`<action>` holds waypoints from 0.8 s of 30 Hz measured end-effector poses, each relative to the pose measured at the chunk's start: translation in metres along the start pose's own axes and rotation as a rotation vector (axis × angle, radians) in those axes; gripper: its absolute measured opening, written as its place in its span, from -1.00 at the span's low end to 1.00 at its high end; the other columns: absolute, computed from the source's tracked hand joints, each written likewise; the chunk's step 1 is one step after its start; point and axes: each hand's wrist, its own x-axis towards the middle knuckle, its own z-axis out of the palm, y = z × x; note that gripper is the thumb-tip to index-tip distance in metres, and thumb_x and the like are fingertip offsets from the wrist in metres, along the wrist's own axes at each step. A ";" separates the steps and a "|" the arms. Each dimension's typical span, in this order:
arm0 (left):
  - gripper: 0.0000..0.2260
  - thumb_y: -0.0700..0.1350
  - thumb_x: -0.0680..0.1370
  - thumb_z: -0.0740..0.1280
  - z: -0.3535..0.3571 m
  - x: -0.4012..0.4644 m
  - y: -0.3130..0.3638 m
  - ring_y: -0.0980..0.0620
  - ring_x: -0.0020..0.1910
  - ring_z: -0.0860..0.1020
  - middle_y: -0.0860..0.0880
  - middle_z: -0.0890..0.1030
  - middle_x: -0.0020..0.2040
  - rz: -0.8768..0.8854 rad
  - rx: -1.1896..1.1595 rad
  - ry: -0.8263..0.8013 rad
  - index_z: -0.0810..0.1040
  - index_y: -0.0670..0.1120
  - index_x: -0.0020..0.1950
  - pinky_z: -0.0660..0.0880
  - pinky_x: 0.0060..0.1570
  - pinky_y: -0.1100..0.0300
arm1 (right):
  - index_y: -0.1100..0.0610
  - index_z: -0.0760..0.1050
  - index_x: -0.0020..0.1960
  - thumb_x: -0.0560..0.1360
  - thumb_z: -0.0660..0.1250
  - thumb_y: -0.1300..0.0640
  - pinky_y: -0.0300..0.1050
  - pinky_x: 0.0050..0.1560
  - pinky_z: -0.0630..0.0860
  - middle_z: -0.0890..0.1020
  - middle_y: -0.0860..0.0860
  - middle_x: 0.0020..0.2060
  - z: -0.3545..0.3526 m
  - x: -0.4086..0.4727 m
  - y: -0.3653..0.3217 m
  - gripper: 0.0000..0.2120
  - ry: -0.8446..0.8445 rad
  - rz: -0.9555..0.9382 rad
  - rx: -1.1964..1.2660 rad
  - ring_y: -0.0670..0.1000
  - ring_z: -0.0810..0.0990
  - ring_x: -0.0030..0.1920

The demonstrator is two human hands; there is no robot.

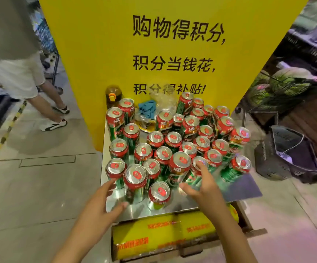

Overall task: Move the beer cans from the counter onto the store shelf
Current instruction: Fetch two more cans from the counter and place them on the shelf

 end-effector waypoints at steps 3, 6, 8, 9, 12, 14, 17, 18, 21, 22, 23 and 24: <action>-0.24 0.20 0.31 0.39 0.017 0.018 0.017 0.19 0.33 0.32 0.19 0.35 0.35 0.047 -0.039 0.064 0.20 0.12 0.45 0.29 0.34 0.12 | 0.05 0.11 0.51 0.30 0.53 -0.07 0.16 0.44 0.22 0.28 0.03 0.45 0.002 0.023 0.004 -0.07 -0.001 -0.039 -0.051 0.07 0.16 0.48; -0.27 0.02 0.35 0.49 0.033 0.026 0.028 0.34 0.28 0.25 0.36 0.29 0.28 0.078 -0.050 0.152 0.15 0.18 0.39 0.20 0.25 0.38 | 0.04 0.03 0.54 0.31 0.50 -0.16 0.13 0.50 0.07 0.17 0.01 0.51 0.003 0.039 0.004 -0.02 -0.046 -0.063 -0.061 0.02 0.06 0.51; -0.27 -0.05 0.36 0.51 0.042 0.028 0.032 0.40 0.25 0.24 0.45 0.23 0.22 0.080 -0.051 0.199 0.15 0.18 0.38 0.19 0.21 0.44 | 0.03 -0.02 0.54 0.31 0.48 -0.19 0.12 0.51 0.02 0.12 0.00 0.52 0.005 0.048 0.004 0.00 -0.086 -0.084 -0.113 0.01 0.02 0.52; -0.27 -0.07 0.36 0.51 0.046 0.030 0.030 0.37 0.26 0.26 0.44 0.24 0.22 0.069 -0.053 0.218 0.17 0.17 0.39 0.21 0.22 0.39 | 0.02 -0.03 0.54 0.30 0.48 -0.22 0.12 0.50 0.02 0.11 0.00 0.53 0.007 0.052 0.003 0.02 -0.103 -0.078 -0.141 0.02 0.01 0.53; -0.28 -0.14 0.36 0.52 0.052 0.033 0.028 0.30 0.26 0.34 0.41 0.28 0.22 0.055 -0.071 0.284 0.21 0.15 0.38 0.27 0.22 0.31 | 0.02 -0.02 0.54 0.25 0.46 -0.30 0.11 0.51 0.04 0.08 0.02 0.54 0.015 0.053 0.001 0.06 -0.088 -0.019 -0.143 0.06 -0.01 0.53; -0.29 -0.11 0.33 0.55 0.054 0.035 0.030 0.45 0.16 0.35 0.44 0.29 0.17 0.077 -0.067 0.313 0.22 0.24 0.30 0.29 0.16 0.40 | 0.03 0.00 0.52 0.25 0.46 -0.30 0.10 0.51 0.01 0.07 0.02 0.54 0.020 0.051 -0.002 0.04 -0.038 0.016 -0.133 0.08 -0.06 0.54; -0.30 -0.08 0.29 0.57 0.058 0.036 0.023 0.33 0.17 0.37 0.23 0.40 0.20 0.062 -0.043 0.331 0.31 0.14 0.33 0.33 0.19 0.31 | 0.05 0.06 0.50 0.27 0.45 -0.28 0.13 0.51 0.00 0.12 0.02 0.53 0.027 0.049 0.000 -0.01 0.032 0.011 -0.150 0.10 -0.10 0.53; -0.30 -0.08 0.29 0.57 0.059 0.036 0.021 0.22 0.20 0.37 0.14 0.40 0.22 0.053 -0.027 0.337 0.33 0.08 0.35 0.34 0.22 0.22 | 0.06 0.08 0.49 0.29 0.45 -0.26 0.12 0.52 0.00 0.14 0.02 0.52 0.029 0.048 -0.001 -0.04 0.056 -0.007 -0.138 0.08 -0.08 0.53; -0.30 -0.13 0.27 0.57 0.062 0.036 0.017 0.27 0.17 0.40 0.18 0.44 0.19 0.074 0.001 0.326 0.33 0.10 0.32 0.34 0.22 0.22 | 0.10 0.14 0.47 0.37 0.45 -0.17 0.11 0.51 0.01 0.23 0.03 0.49 0.030 0.050 0.001 -0.17 0.093 -0.052 -0.124 0.07 0.00 0.52; -0.32 -0.16 0.28 0.56 0.063 0.035 0.017 0.36 0.13 0.41 0.26 0.45 0.15 0.078 -0.018 0.323 0.32 0.16 0.28 0.35 0.17 0.30 | 0.09 0.16 0.45 0.37 0.45 -0.15 0.12 0.50 0.05 0.27 0.03 0.47 0.030 0.050 0.003 -0.20 0.090 -0.057 -0.110 0.08 0.02 0.51; -0.32 -0.17 0.29 0.55 0.064 0.035 0.018 0.40 0.10 0.43 0.33 0.45 0.11 0.073 -0.036 0.325 0.30 0.21 0.26 0.36 0.11 0.36 | 0.06 0.18 0.43 0.36 0.46 -0.15 0.14 0.48 0.11 0.31 0.02 0.45 0.031 0.051 0.006 -0.21 0.077 -0.057 -0.084 0.09 0.05 0.51; -0.33 -0.17 0.30 0.55 0.064 0.034 0.018 0.38 0.07 0.45 0.36 0.46 0.09 0.065 -0.044 0.331 0.30 0.22 0.25 0.37 0.07 0.36 | 0.01 0.20 0.42 0.33 0.48 -0.16 0.17 0.45 0.18 0.34 0.00 0.43 0.030 0.052 0.008 -0.22 0.053 -0.056 -0.061 0.12 0.07 0.50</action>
